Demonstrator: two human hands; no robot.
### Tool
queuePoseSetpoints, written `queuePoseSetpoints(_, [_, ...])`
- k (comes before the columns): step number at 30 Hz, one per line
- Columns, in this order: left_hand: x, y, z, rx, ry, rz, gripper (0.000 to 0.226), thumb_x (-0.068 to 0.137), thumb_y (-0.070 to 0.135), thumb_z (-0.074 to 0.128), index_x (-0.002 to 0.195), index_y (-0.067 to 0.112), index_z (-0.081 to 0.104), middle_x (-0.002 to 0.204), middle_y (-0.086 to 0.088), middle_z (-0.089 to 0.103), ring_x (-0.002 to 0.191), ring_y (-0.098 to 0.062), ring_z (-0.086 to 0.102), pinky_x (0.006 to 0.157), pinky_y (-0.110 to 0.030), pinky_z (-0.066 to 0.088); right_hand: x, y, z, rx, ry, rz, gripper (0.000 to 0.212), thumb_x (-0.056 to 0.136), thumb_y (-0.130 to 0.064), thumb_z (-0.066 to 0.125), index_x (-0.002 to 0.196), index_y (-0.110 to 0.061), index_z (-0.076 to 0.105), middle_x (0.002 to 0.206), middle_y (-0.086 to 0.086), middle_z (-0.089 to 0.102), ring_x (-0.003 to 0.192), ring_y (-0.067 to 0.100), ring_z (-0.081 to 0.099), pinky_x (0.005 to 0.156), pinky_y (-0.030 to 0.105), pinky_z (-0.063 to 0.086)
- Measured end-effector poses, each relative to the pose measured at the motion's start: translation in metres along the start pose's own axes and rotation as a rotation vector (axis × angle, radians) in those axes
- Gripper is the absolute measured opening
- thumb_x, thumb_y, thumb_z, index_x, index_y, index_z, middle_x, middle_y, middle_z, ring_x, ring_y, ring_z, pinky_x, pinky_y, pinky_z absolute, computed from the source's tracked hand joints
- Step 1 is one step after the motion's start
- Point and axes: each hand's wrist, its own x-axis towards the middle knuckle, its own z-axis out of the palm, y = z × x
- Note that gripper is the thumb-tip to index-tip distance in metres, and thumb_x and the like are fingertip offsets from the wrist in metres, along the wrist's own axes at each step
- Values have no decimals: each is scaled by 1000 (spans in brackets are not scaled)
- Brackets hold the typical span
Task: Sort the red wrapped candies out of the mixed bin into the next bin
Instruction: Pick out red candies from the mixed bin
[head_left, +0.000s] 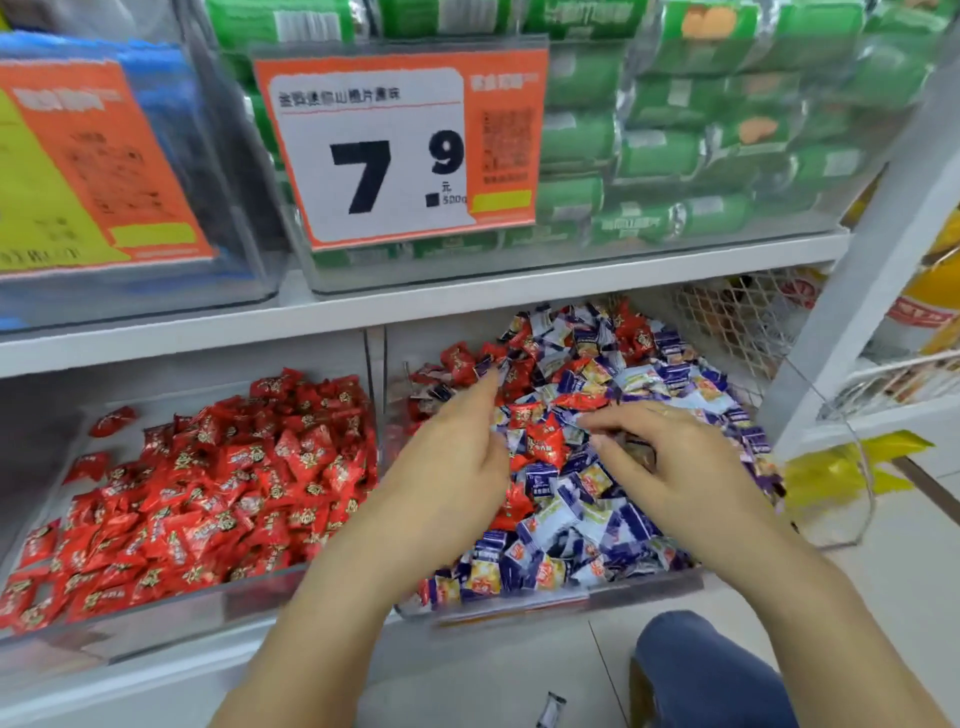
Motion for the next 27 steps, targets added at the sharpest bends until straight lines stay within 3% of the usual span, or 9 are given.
queuePoseSetpoints(3, [10,1,25,152,-95,-140,67,99,43,34,152,18,2,159,-6,10,145,-21,12,116,-29,13,12,-8,6,-24,-49,-80,32,90,-29,59,122,-32,60,109,-17,57,102,0,51,86,13,38])
queuePoseSetpoints(6, [13,3,33,437,2,-209,65,95,53,35,144,13,22,144,-10,31,129,-28,33,105,-33,28,22,-14,13,-131,-172,-123,52,92,-34,57,142,-32,40,141,-11,44,132,6,32,105,19,25])
queuePoseSetpoints(8, [8,6,31,491,128,-110,51,94,51,40,131,18,35,129,-3,38,116,-22,40,95,-29,33,24,-14,17,-207,-220,-135,60,94,-33,53,148,-33,27,149,-9,34,136,10,25,109,22,22])
queuePoseSetpoints(10, [1,7,28,439,113,-29,43,93,50,42,128,24,36,123,3,37,110,-19,44,88,-26,35,25,-15,21,-264,-226,-150,63,94,-31,49,149,-34,19,150,-7,33,135,15,26,108,29,30])
queuePoseSetpoints(16, [2,-9,39,516,-51,-49,37,98,37,41,134,30,35,128,2,36,107,-21,53,83,-30,43,30,-19,32,-376,-151,-177,51,91,-13,51,134,-37,42,116,-4,62,113,18,48,77,31,46])
queuePoseSetpoints(19, [1,-10,36,397,35,-29,27,97,31,46,124,26,46,114,3,44,97,-20,56,75,-29,42,28,-18,27,-365,-127,-156,47,92,-17,52,129,-45,48,112,-8,63,100,16,59,66,27,43])
queuePoseSetpoints(22, [-3,-5,29,193,203,59,18,95,24,51,112,24,55,106,5,48,88,-18,55,74,-31,42,29,-12,15,-232,-110,-76,39,95,-20,51,125,-45,53,122,-6,60,91,15,60,76,30,49])
queuePoseSetpoints(25, [1,-3,21,72,278,59,17,93,25,56,108,30,59,104,10,49,88,-9,51,69,-17,36,28,-2,3,-122,-95,7,41,94,-12,50,122,-40,59,121,-3,57,63,6,50,65,26,40])
queuePoseSetpoints(27, [4,-1,19,29,274,31,16,91,30,59,106,33,59,102,13,47,86,-4,47,65,-9,32,26,4,-3,-86,-53,28,41,92,-10,49,121,-37,60,113,-4,55,59,7,50,62,26,39])
